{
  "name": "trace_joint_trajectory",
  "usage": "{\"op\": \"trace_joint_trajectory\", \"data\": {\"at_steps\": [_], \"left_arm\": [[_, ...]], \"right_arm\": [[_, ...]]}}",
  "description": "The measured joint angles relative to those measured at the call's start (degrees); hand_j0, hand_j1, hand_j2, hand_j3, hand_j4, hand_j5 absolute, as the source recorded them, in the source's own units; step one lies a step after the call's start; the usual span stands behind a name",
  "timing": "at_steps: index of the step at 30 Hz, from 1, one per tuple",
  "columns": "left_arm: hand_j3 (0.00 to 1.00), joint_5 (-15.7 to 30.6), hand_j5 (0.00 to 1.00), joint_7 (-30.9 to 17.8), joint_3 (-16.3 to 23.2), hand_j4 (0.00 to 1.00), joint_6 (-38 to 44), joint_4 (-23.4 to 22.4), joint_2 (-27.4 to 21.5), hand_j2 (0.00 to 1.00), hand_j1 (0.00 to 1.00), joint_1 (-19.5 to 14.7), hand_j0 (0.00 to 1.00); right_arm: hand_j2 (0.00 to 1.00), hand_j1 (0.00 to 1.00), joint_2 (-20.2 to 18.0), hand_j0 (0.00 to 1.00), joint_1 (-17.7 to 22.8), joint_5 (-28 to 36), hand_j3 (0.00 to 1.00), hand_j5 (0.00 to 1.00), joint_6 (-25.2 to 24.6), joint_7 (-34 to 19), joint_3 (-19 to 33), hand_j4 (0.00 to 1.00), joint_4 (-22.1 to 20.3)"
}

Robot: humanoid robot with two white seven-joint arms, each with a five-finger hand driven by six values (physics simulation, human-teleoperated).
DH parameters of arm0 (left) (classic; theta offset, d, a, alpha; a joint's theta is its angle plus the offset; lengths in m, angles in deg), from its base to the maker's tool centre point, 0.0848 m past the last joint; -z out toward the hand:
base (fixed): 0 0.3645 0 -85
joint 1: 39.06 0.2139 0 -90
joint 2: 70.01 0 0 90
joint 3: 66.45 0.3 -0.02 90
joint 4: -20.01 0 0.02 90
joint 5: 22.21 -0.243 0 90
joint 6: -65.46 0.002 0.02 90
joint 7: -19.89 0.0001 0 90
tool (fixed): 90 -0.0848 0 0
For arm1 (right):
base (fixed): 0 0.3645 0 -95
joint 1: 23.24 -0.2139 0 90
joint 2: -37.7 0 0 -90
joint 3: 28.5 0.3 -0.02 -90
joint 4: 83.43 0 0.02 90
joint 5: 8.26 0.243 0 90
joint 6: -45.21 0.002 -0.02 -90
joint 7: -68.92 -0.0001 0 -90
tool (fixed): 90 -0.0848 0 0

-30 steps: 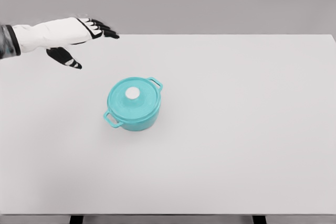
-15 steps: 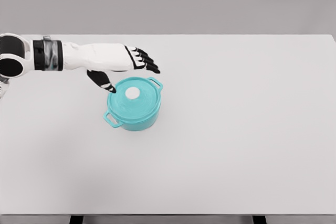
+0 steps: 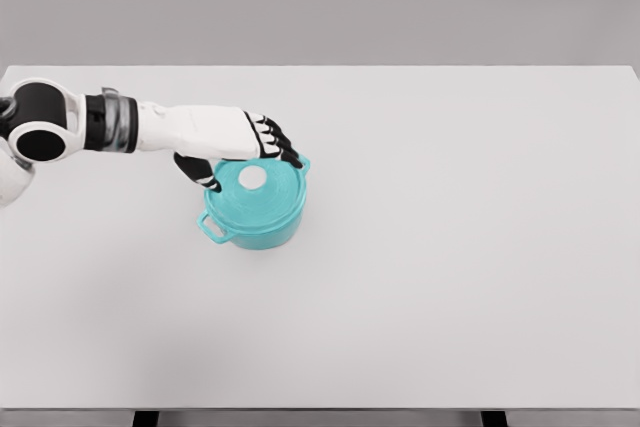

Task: Open the lid of the pot with left arm

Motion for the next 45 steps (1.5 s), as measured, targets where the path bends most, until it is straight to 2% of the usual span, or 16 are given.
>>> {"op": "trace_joint_trajectory", "data": {"at_steps": [5,9,29,34,39,45], "left_arm": [[0.92,-0.3,0.92,0.0,0.2,0.92,0.0,-0.1,0.3,0.92,0.92,0.0,0.92],[0.84,-0.4,0.84,0.0,0.3,0.84,0.0,-0.2,0.5,0.84,0.84,0.1,0.84],[0.79,-1.1,0.79,0.1,0.3,0.79,0.3,-0.3,0.4,0.79,0.79,1.3,0.79],[0.57,-1.5,0.57,0.1,0.2,0.57,0.2,-0.2,0.0,0.57,0.57,1.2,0.57],[0.44,-1.8,0.44,0.0,0.1,0.44,0.0,0.1,-0.2,0.44,0.44,1.2,0.44],[0.39,-1.8,0.39,0.0,-0.2,0.39,0.0,0.2,-0.7,0.39,0.39,1.2,0.39]], "right_arm": [[1.0,1.0,0.0,1.0,0.0,0.0,1.0,1.0,0.0,0.0,0.0,1.0,0.0],[1.0,1.0,0.0,1.0,0.0,0.0,1.0,1.0,0.0,0.0,0.0,1.0,0.0],[1.0,1.0,0.0,1.0,0.0,0.0,1.0,1.0,0.0,0.0,0.0,1.0,0.0],[1.0,1.0,0.0,1.0,0.0,0.0,1.0,1.0,0.0,0.0,0.0,1.0,0.0],[1.0,1.0,0.0,1.0,0.0,0.0,1.0,1.0,0.0,0.0,0.0,1.0,0.0],[1.0,1.0,0.0,1.0,0.0,0.0,1.0,1.0,0.0,0.0,0.0,1.0,0.0]]}}
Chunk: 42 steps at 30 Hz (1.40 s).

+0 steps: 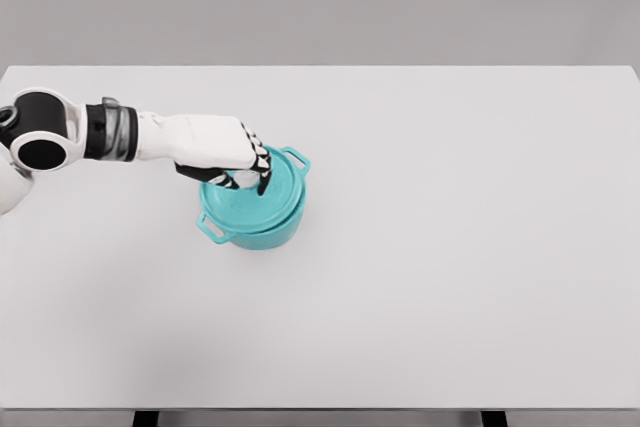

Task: Open the lid of the pot with left arm

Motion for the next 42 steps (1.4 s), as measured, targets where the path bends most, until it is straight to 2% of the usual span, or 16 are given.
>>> {"op": "trace_joint_trajectory", "data": {"at_steps": [4,11,14,16,19,20,25,30,35,42], "left_arm": [[0.39,0.0,0.39,0.0,-0.6,0.39,0.0,0.1,-2.7,0.39,0.39,-0.6,0.39],[0.41,-1.6,0.41,0.0,-2.7,0.41,0.0,-1.4,-12.5,0.41,0.41,-0.3,0.41],[0.49,-2.4,0.49,0.0,-2.8,0.49,0.0,-3.4,-13.9,0.49,0.49,-0.1,0.49],[0.62,-2.6,0.62,0.0,-2.8,0.62,0.0,-4.5,-14.3,0.62,0.62,0.0,0.62],[0.97,-2.7,0.97,0.0,-2.8,0.97,0.0,-5.3,-14.5,0.97,0.97,0.0,0.97],[1.0,-2.8,1.0,0.0,-2.8,1.0,0.0,-5.4,-14.4,1.0,1.0,0.0,1.0],[1.0,-2.1,1.0,0.0,-2.6,1.0,0.0,-5.7,-14.2,1.0,1.0,0.0,1.0],[1.0,4.3,1.0,0.0,-2.9,1.0,0.0,-5.7,-12.9,1.0,1.0,0.0,1.0],[1.0,6.4,1.0,0.0,-2.9,1.0,0.0,-5.9,-12.5,1.0,1.0,0.0,1.0],[1.0,7.7,1.0,-0.1,-3.2,1.0,0.2,-10.1,-12.5,1.0,1.0,0.0,1.0]], "right_arm": [[1.0,1.0,0.0,1.0,0.0,0.0,1.0,1.0,0.0,0.0,0.0,1.0,0.0],[1.0,1.0,0.0,1.0,0.0,0.0,1.0,1.0,0.0,0.0,0.0,1.0,0.0],[1.0,1.0,0.0,1.0,0.0,0.0,1.0,1.0,0.0,0.0,0.0,1.0,0.0],[1.0,1.0,0.0,1.0,0.0,0.0,1.0,1.0,0.0,0.0,0.0,1.0,0.0],[1.0,1.0,0.0,1.0,0.0,0.0,1.0,1.0,0.0,0.0,0.0,1.0,0.0],[1.0,1.0,0.0,1.0,0.0,0.0,1.0,1.0,0.0,0.0,0.0,1.0,0.0],[1.0,1.0,0.0,1.0,0.0,0.0,1.0,1.0,0.0,0.0,0.0,1.0,0.0],[1.0,1.0,0.0,1.0,0.0,0.0,1.0,1.0,0.0,0.0,0.0,1.0,0.0],[1.0,1.0,0.0,1.0,0.0,0.0,1.0,1.0,0.0,0.0,0.0,1.0,0.0],[1.0,1.0,0.0,1.0,0.0,0.0,1.0,1.0,0.0,0.0,0.0,1.0,0.0]]}}
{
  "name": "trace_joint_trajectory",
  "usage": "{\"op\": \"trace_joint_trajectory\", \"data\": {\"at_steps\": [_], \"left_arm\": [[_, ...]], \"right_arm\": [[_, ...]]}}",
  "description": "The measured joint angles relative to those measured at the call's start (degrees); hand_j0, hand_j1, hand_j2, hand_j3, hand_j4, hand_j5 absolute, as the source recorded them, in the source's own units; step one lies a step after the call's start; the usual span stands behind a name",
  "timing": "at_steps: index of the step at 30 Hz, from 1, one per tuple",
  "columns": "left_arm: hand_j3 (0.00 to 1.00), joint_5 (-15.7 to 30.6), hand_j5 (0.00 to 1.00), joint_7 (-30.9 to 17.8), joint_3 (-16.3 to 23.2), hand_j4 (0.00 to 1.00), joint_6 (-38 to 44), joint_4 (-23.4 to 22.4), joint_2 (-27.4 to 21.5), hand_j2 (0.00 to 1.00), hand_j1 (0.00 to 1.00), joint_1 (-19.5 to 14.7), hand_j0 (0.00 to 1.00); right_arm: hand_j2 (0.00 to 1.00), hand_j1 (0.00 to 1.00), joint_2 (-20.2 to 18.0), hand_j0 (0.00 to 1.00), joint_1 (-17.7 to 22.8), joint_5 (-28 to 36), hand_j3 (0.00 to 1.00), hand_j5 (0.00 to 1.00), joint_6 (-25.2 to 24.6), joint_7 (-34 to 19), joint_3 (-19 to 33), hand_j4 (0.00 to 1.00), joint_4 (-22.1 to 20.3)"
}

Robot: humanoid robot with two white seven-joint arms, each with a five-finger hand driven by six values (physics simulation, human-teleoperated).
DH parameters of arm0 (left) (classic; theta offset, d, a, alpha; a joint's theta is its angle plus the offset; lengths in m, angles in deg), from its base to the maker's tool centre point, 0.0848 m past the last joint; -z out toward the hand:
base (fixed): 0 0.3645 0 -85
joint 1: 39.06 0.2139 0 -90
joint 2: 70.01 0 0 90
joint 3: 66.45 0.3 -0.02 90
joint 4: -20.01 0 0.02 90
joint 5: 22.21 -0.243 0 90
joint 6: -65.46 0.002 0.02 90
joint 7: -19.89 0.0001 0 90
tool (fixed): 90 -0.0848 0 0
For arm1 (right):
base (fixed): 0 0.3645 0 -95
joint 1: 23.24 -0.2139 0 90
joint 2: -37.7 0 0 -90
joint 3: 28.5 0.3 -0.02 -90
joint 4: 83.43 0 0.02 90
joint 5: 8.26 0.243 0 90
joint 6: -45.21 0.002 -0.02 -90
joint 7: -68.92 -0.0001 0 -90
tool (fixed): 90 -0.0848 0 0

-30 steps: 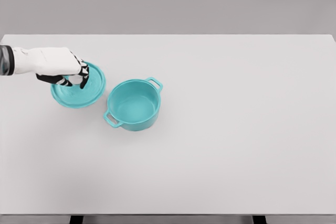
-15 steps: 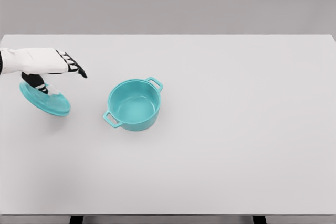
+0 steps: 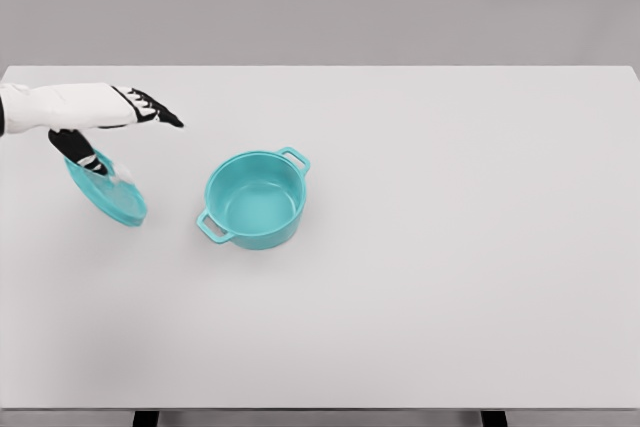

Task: Open the lid of the pot with left arm

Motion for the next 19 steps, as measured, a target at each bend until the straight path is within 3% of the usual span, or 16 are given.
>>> {"op": "trace_joint_trajectory", "data": {"at_steps": [6,19], "left_arm": [[1.0,0.7,1.0,0.1,-0.4,1.0,-0.2,-4.7,-0.3,1.0,1.0,0.0,1.0],[1.0,8.9,1.0,0.1,-1.7,1.0,-0.2,-5.1,0.4,1.0,1.0,0.4,1.0]], "right_arm": [[1.0,1.0,0.0,1.0,0.0,0.0,1.0,1.0,0.0,0.0,0.0,1.0,0.0],[1.0,1.0,0.0,1.0,0.0,0.0,1.0,1.0,0.0,0.0,0.0,1.0,0.0]]}}
